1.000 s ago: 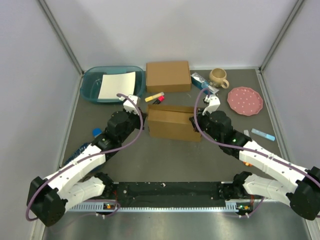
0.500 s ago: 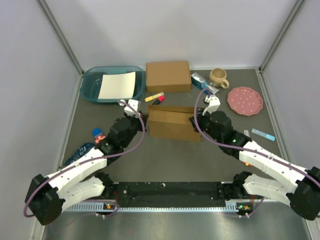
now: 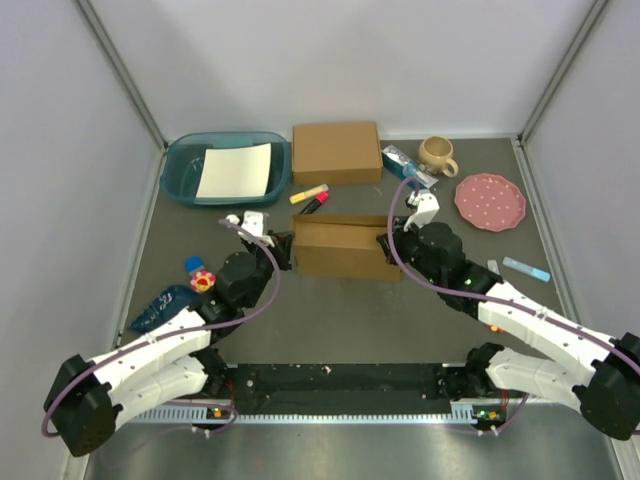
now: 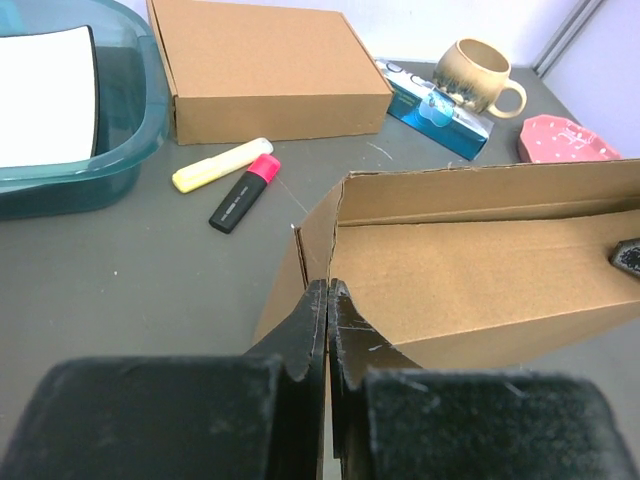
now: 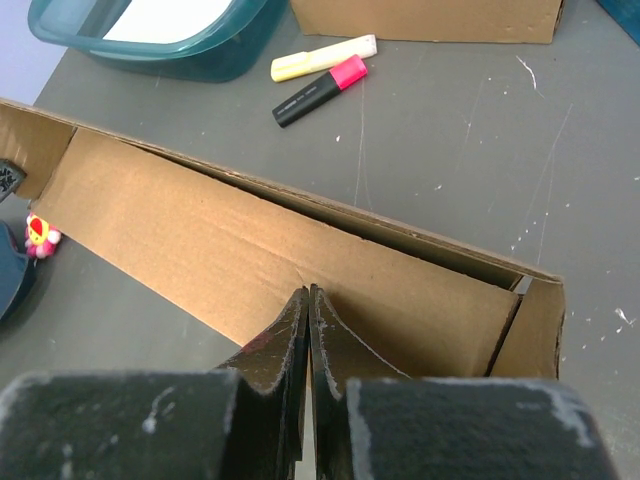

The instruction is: Fold the paper box

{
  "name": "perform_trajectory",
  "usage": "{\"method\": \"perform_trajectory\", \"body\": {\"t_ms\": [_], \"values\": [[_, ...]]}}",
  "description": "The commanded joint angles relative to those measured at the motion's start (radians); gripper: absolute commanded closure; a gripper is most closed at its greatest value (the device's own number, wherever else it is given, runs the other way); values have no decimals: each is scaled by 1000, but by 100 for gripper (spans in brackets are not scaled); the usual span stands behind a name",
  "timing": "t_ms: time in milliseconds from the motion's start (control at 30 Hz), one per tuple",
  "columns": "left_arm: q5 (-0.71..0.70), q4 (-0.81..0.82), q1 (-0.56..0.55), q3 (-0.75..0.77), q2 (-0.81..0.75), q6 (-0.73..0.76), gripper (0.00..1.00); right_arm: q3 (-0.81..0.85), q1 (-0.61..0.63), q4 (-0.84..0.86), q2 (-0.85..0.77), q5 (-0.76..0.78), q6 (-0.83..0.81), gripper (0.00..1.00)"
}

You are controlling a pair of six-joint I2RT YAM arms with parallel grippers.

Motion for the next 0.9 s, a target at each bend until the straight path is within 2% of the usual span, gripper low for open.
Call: {"method": "perform_trajectory", "body": {"t_ms": [0, 400, 700, 867], "values": [[-88, -119, 8, -94, 44, -40, 100, -43, 11, -119, 26, 0, 0, 100], [-106, -11, 0, -146, 150, -60, 100, -43, 11, -117, 32, -6, 0, 100], [-249, -166, -1, -127, 98, -132, 100, -45, 11, -116, 30, -5, -6, 100], [-244, -187, 0, -111, 118, -159, 100, -46, 11, -116, 30, -5, -8, 100]]}}
